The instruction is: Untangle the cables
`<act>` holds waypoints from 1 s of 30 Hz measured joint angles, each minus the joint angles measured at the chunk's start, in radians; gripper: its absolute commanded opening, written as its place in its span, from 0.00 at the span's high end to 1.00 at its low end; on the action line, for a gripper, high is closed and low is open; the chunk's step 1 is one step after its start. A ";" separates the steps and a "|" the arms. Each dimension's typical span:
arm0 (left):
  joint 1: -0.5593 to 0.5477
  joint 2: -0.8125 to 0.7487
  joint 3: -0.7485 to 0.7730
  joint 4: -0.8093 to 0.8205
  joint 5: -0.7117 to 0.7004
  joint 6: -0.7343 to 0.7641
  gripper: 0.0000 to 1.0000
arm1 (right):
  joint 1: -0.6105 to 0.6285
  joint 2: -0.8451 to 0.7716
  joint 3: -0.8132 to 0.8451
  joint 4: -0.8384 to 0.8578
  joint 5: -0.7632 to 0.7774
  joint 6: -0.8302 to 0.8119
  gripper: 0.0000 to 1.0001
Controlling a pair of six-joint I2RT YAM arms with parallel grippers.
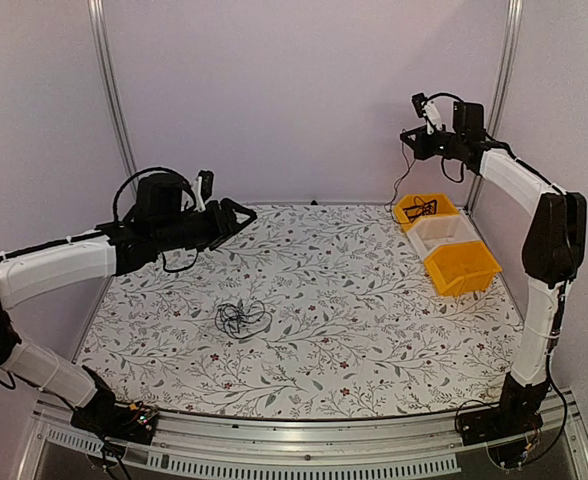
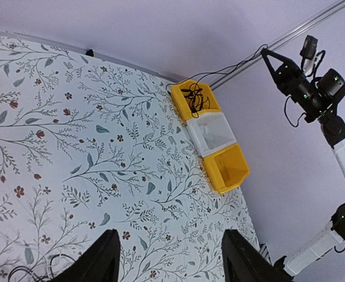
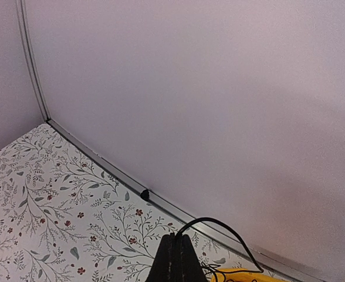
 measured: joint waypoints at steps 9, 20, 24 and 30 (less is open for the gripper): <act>0.000 0.057 0.036 -0.016 0.022 0.002 0.38 | -0.005 -0.002 0.005 0.005 0.002 0.006 1.00; 0.000 0.128 0.092 -0.017 0.060 0.010 0.39 | -0.019 -0.033 0.003 0.006 0.014 0.006 1.00; 0.000 0.138 0.102 -0.018 0.067 0.014 0.39 | -0.041 -0.044 0.003 0.009 0.022 0.002 1.00; 0.000 0.147 0.112 -0.019 0.071 0.014 0.39 | -0.064 -0.059 -0.001 0.009 0.029 0.001 1.00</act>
